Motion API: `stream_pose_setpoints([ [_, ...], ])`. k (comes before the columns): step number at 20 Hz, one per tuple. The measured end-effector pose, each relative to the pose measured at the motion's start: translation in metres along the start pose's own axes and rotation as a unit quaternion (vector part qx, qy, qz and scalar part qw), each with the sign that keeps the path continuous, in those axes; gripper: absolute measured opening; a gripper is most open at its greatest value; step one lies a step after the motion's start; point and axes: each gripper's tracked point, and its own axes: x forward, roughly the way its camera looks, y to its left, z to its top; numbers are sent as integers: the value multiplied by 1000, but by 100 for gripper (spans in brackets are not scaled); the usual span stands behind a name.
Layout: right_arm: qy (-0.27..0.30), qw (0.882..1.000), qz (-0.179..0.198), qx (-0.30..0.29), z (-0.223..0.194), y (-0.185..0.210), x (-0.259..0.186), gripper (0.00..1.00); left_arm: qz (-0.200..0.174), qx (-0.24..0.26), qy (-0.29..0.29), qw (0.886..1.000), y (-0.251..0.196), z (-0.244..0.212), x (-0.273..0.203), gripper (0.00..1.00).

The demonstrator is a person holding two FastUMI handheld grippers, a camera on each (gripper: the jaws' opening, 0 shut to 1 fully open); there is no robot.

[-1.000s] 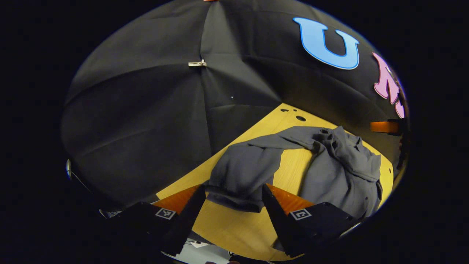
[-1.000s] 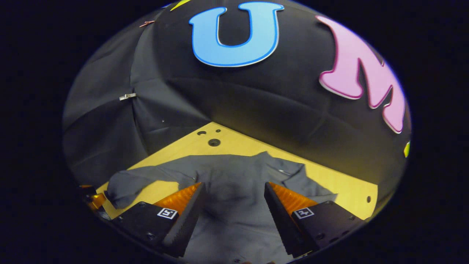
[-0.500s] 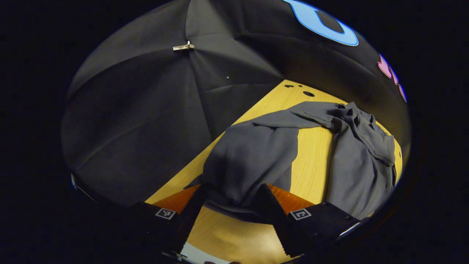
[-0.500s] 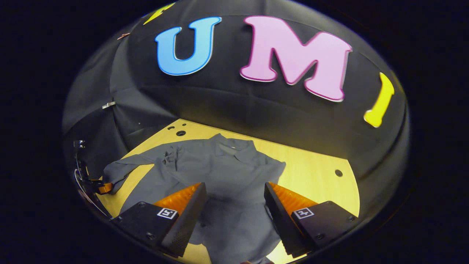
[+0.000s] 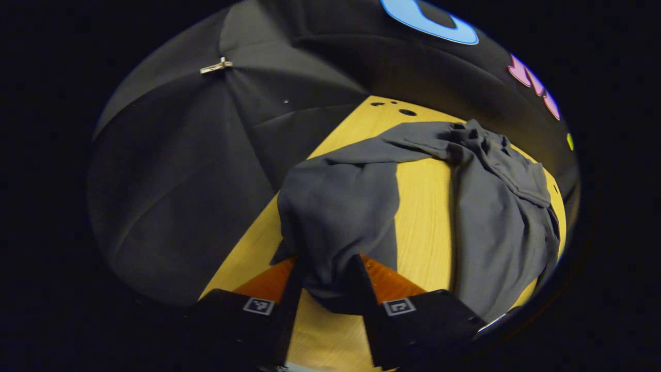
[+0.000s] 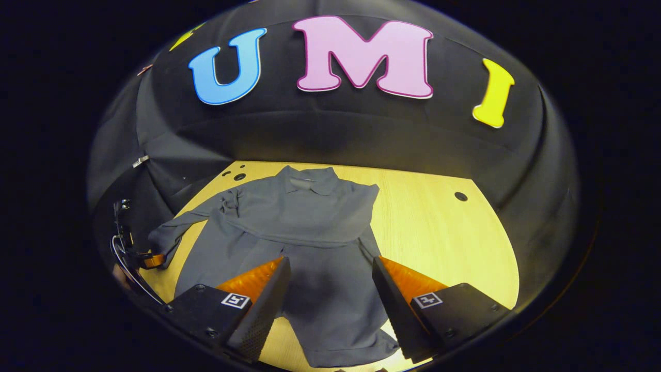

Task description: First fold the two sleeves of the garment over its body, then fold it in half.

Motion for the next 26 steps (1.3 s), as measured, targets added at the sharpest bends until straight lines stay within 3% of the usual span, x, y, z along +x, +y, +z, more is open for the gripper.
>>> stream_pose_setpoints([
  [2,-3,1000,-3,13,-1,-5,-3,98,-12,7,-6,1000,-7,5,3,40],
  [3,-5,1000,-4,16,-1,-7,-5,98,-16,5,-12,1000,-9,8,5,36],
  [6,-7,1000,-15,7,-5,-22,-9,98,-20,-1,-31,999,-14,15,7,10],
  [7,-6,1000,-16,7,-7,-27,-9,98,-27,-9,-31,999,-17,17,5,8],
  [9,-5,1000,-17,12,-11,-35,-9,98,-27,-33,-47,998,-19,29,0,3],
  [11,-4,1000,-20,20,-14,-45,-7,98,-14,-43,-67,997,-16,47,-9,6],
  [16,-1,999,-27,39,-16,-69,-2,98,-23,-85,-114,990,-34,113,-28,6],
  [20,-5,998,-31,57,-14,-85,3,98,-35,-74,-145,986,-54,170,-41,6],
  [26,-4,996,-46,78,-23,-113,7,100,-89,-13,-194,977,-138,248,-54,5],
])
